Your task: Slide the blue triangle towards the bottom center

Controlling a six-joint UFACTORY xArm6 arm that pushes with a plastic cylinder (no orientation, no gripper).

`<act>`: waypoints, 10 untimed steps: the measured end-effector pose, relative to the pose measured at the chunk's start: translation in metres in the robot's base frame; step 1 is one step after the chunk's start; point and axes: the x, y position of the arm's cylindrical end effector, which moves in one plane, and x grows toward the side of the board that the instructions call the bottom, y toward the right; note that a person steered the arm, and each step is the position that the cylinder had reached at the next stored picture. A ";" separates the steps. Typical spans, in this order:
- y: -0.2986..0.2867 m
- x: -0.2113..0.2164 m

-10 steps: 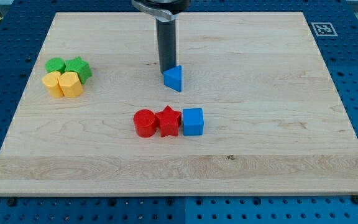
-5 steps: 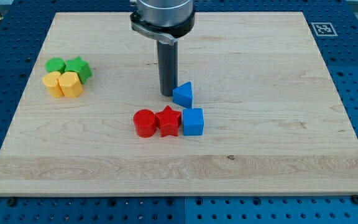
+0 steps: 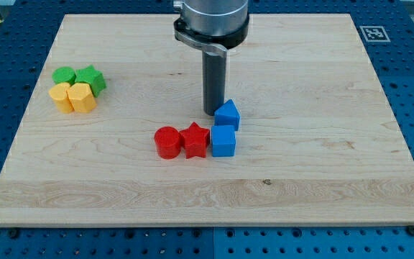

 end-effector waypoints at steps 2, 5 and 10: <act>0.021 0.004; 0.049 0.019; 0.078 0.059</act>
